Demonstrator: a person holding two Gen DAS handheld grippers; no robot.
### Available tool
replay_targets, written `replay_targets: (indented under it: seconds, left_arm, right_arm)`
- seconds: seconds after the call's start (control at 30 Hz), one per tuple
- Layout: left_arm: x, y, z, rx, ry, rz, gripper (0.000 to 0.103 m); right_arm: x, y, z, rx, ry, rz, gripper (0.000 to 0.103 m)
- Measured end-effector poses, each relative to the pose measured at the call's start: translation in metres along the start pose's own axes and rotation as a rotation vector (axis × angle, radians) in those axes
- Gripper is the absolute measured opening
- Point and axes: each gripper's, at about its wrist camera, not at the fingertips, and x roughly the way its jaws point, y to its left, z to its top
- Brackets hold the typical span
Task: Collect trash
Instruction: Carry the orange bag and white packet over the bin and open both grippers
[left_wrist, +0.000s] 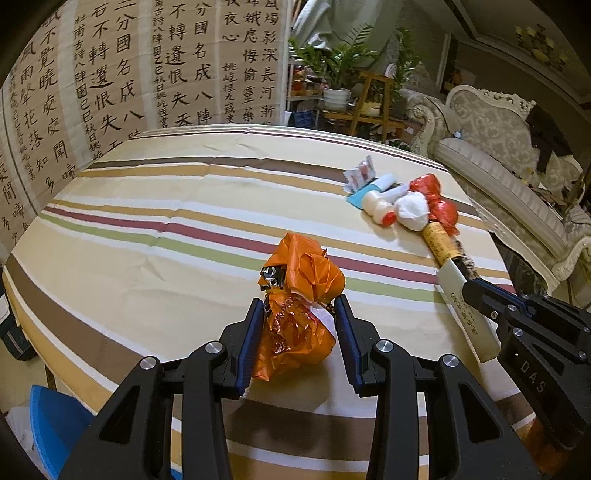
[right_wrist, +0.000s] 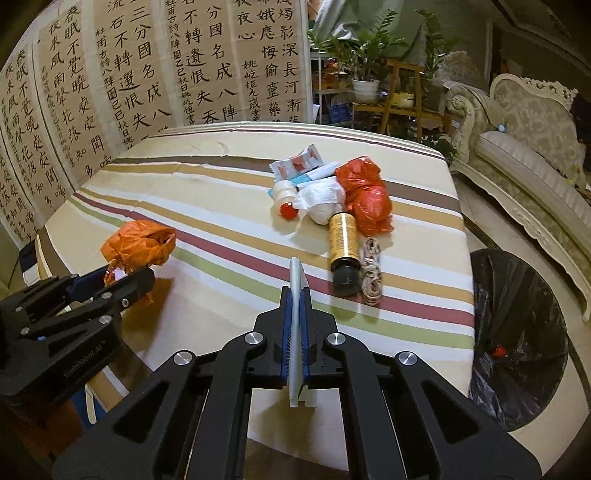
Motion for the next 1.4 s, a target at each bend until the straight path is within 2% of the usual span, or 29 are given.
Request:
replay_targets:
  seconds: [0.4,0.9,1.17,1.4]
  left_arm:
    - [-0.004,-0.051,0.010,0.075,-0.030,-0.068,0.040]
    - [0.006,-0.160,0.022,0.244,-0.061,-0.208,0.040]
    - [0.029,-0.213,0.026,0.305,-0.042,-0.234,0.040]
    - [0.047,-0.237,0.026,0.335,-0.023,-0.230,0.040]
  right_arm:
    - [-0.030,-0.040,0.001,0.073,-0.067,-0.048,0.004]
    - [-0.053,-0.150,-0.010,0.251,-0.119,-0.243,0.004]
    - [-0.044,-0.198,-0.022,0.329,-0.104,-0.293,0.004]
    - [-0.035,-0.222,-0.029,0.369,-0.095,-0.317,0.005]
